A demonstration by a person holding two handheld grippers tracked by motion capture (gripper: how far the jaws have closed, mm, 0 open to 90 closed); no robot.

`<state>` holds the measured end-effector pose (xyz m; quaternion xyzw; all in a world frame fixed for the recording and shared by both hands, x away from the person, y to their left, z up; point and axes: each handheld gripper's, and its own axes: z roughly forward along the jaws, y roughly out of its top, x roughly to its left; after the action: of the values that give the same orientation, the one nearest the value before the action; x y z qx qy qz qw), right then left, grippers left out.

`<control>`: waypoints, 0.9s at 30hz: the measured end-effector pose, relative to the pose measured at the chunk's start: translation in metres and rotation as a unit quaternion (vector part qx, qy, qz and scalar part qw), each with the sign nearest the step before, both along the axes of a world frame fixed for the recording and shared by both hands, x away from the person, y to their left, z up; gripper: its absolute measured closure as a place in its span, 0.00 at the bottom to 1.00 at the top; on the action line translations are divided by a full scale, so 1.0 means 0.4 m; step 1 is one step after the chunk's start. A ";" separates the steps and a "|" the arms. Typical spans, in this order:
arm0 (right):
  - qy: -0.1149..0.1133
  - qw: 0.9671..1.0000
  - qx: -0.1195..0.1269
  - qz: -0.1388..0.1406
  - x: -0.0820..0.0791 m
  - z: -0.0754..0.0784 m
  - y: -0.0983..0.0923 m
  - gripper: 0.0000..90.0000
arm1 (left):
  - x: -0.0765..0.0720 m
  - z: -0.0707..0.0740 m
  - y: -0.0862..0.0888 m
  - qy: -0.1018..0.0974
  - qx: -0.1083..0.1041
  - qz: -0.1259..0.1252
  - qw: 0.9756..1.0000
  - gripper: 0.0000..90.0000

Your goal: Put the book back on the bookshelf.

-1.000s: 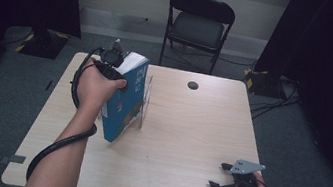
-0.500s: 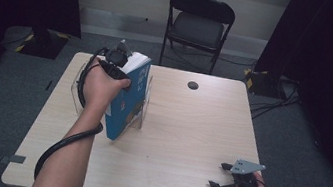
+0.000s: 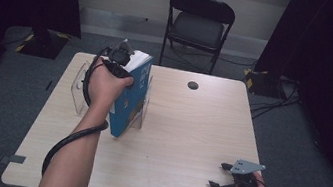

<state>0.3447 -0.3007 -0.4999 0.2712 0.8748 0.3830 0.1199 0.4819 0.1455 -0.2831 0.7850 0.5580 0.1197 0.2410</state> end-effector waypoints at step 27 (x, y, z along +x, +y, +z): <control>0.001 1.000 0.001 -0.001 -0.001 0.000 0.000 0.17 | 0.044 0.000 -0.019 -0.019 0.003 0.022 1.000 0.69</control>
<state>0.3445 -0.3006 -0.4998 0.2725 0.8744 0.3833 0.1195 0.4994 0.1378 -0.2833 0.7706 0.5705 0.1417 0.2463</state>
